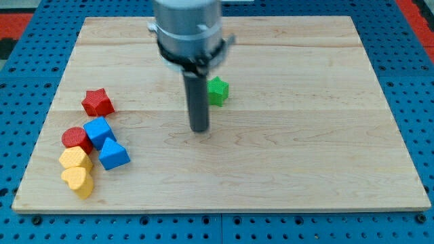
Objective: Move the yellow blocks to the left of the green blocks
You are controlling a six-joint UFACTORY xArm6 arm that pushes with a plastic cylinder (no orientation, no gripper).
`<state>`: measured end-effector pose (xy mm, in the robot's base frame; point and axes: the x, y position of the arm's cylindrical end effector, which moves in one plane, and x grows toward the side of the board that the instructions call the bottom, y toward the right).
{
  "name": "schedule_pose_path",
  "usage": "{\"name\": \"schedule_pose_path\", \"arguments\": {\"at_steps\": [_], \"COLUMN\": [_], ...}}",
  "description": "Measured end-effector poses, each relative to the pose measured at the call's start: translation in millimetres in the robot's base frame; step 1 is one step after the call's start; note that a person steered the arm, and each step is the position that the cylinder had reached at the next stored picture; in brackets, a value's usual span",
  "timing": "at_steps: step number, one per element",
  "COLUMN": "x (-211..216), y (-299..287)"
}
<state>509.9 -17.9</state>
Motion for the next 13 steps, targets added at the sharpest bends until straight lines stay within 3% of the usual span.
{"name": "schedule_pose_path", "arguments": {"at_steps": [1,2,3,4,5,7,8,9,11,13], "x": [78,109,109,108,96,57,50,50,66,65], "y": [-26,-69,-113,-203,-217,-196,-156,-130,-142,-60]}}
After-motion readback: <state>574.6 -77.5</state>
